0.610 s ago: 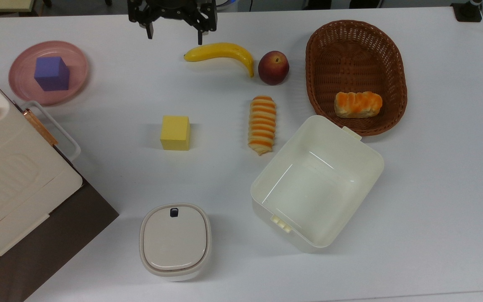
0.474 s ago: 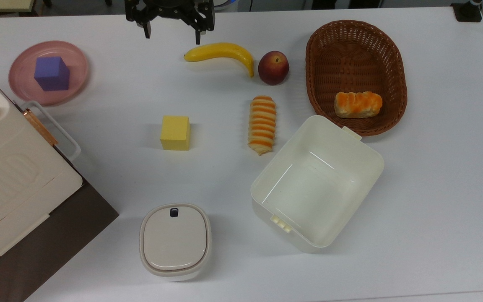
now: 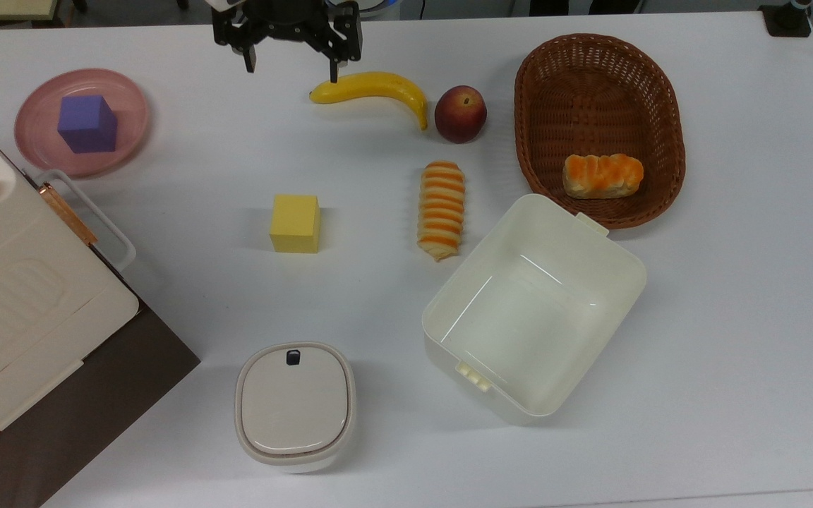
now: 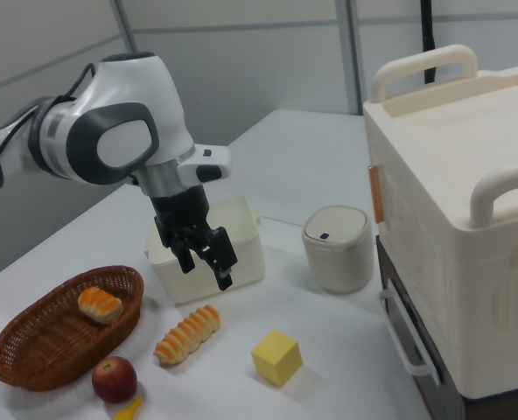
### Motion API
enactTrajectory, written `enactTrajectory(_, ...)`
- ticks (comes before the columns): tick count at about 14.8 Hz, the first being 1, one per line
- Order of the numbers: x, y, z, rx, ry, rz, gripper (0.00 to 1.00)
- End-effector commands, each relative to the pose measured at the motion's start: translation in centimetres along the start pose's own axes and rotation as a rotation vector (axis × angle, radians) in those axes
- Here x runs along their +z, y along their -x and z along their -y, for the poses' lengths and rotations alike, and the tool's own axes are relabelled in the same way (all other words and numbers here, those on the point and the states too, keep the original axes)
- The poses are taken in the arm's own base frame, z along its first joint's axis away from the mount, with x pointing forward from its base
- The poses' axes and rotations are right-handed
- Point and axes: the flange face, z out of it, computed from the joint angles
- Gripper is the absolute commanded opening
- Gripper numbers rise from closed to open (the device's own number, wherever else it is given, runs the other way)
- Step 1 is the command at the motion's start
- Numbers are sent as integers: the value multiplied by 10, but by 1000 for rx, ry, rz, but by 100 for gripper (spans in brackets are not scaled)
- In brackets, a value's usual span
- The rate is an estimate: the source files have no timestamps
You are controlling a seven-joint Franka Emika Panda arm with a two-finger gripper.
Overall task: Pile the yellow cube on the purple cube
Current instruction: 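Move the open gripper over the yellow cube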
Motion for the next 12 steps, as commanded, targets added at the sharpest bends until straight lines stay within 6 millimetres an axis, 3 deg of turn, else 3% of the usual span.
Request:
enactTrajectory(1, 17, -14, 3, 5, -13, 5, 100)
enactTrajectory(12, 101, -67, 12, -7, -7, -34, 100)
